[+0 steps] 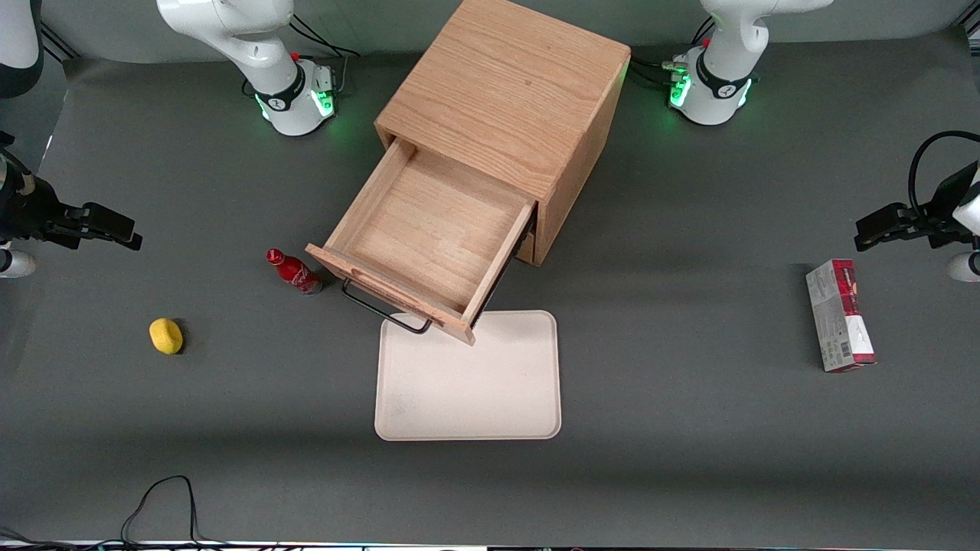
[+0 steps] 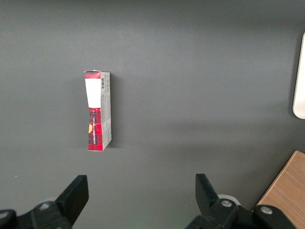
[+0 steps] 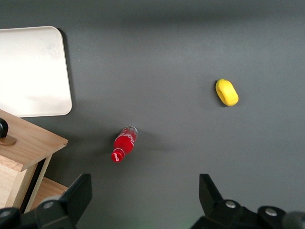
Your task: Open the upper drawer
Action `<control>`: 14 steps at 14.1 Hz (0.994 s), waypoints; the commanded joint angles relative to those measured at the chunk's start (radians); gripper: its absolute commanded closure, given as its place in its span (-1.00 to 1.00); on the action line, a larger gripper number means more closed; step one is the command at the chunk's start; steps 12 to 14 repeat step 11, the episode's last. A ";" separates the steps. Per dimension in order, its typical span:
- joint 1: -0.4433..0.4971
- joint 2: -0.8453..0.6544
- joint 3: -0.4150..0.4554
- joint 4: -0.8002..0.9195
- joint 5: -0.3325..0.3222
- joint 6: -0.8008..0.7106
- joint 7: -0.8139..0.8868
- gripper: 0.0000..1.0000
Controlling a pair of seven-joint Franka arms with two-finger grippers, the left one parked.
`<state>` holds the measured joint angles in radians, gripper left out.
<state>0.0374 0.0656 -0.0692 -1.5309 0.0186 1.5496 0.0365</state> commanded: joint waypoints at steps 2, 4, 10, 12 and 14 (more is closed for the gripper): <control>0.013 -0.013 -0.009 0.002 -0.011 -0.025 0.028 -1.00; 0.013 -0.017 -0.008 0.002 -0.025 -0.028 0.023 -1.00; 0.015 -0.023 -0.003 0.000 -0.075 -0.019 -0.003 -1.00; 0.015 -0.021 -0.003 -0.001 -0.074 -0.020 -0.001 -1.00; 0.015 -0.021 -0.003 -0.001 -0.074 -0.020 -0.001 -1.00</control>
